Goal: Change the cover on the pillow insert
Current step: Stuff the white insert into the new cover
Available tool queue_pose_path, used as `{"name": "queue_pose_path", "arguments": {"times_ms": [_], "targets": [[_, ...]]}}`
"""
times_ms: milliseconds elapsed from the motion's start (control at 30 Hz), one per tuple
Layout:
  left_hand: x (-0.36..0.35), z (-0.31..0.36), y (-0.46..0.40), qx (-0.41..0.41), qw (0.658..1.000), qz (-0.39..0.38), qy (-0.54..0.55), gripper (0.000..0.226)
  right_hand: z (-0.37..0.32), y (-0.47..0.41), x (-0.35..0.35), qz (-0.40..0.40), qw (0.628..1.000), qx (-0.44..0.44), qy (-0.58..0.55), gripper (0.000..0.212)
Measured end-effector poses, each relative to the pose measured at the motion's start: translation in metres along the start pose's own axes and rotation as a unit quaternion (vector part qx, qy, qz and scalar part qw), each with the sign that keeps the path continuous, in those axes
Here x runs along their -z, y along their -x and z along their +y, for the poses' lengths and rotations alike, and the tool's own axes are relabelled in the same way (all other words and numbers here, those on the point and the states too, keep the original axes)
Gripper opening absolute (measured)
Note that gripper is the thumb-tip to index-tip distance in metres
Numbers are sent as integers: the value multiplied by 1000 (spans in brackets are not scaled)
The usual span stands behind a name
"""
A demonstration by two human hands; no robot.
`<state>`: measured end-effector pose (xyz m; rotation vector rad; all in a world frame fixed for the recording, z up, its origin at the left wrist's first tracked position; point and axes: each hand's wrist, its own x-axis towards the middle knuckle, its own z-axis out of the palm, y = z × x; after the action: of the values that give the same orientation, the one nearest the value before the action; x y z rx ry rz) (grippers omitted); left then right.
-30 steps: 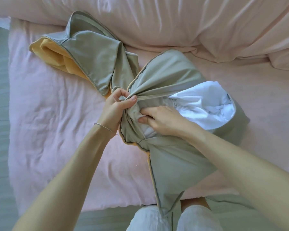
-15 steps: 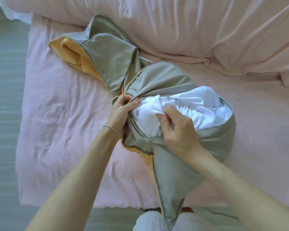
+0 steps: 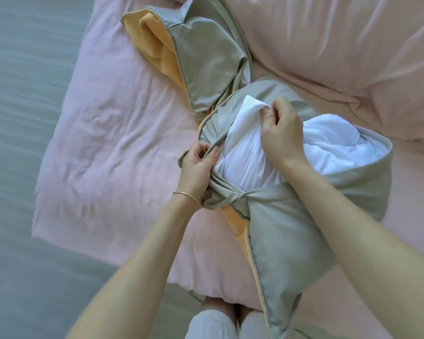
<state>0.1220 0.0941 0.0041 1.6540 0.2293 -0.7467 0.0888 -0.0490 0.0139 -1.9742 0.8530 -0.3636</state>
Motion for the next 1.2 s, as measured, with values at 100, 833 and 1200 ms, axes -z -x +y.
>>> {"name": "queue_pose_path", "arguments": {"times_ms": [100, 833, 1200], "targets": [[0, 0, 1, 69, 997, 20, 43, 20, 5, 37, 9, -104, 993, 47, -17, 15], [-46, 1, 16, -79, 992, 48, -88, 23, 9, -24, 18, -90, 987, 3, 130, 21], [-13, -3, 23, 4, 999, 37, -6, 16, 18, 69, 12, -46, 941, 272, 194, 52]]}}
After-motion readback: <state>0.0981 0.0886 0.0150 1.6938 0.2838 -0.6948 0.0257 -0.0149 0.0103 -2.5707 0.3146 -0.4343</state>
